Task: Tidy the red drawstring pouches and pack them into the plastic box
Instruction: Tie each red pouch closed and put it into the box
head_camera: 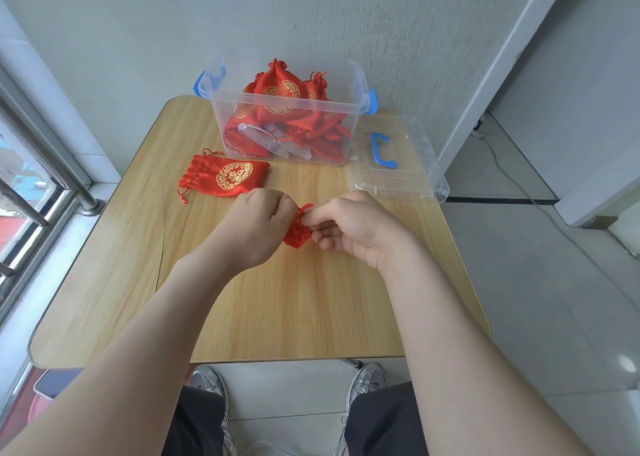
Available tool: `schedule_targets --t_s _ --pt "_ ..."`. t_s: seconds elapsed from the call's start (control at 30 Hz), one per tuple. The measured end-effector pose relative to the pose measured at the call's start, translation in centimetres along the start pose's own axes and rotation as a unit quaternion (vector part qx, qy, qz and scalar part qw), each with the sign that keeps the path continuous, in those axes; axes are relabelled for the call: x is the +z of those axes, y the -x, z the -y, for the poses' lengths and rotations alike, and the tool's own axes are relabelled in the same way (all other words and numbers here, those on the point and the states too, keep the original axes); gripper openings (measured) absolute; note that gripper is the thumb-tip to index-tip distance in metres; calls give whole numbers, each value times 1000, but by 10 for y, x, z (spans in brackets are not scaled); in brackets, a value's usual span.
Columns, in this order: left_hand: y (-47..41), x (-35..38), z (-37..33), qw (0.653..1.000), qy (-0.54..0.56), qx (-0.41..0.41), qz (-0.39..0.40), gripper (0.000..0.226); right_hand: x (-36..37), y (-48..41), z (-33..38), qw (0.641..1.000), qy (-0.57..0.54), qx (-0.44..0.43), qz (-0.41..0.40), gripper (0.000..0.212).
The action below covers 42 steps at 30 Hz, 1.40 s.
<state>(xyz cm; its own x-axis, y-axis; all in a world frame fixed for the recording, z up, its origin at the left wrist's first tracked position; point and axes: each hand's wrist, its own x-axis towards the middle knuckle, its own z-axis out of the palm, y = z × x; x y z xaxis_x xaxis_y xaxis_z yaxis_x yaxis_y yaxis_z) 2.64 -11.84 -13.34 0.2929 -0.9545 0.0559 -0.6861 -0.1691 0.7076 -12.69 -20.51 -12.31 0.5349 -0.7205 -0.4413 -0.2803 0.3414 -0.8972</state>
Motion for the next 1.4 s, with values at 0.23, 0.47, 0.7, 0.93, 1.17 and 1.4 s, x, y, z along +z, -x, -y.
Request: schedule_targets --t_s 0.23,0.47,0.7,0.93,1.17,1.4 --pt "-3 -8 4 995 62 -26 -67 56 1 0 2 999 -27 15 -33 20" --pt "2 -3 8 998 6 64 15 37 3 -2 1 998 -48 14 -35 15" --pt "1 5 -2 999 16 39 -11 49 3 3 0 1000 -22 -14 -3 18" --pt "-5 6 9 995 -42 64 -72 48 3 7 1 999 -30 -11 7 10" --pt "-7 -2 13 991 -66 52 -106 50 3 9 2 1000 9 -3 -8 23" --pt "-9 -9 14 988 -73 -22 -133 37 0 10 2 976 211 -4 -44 7"
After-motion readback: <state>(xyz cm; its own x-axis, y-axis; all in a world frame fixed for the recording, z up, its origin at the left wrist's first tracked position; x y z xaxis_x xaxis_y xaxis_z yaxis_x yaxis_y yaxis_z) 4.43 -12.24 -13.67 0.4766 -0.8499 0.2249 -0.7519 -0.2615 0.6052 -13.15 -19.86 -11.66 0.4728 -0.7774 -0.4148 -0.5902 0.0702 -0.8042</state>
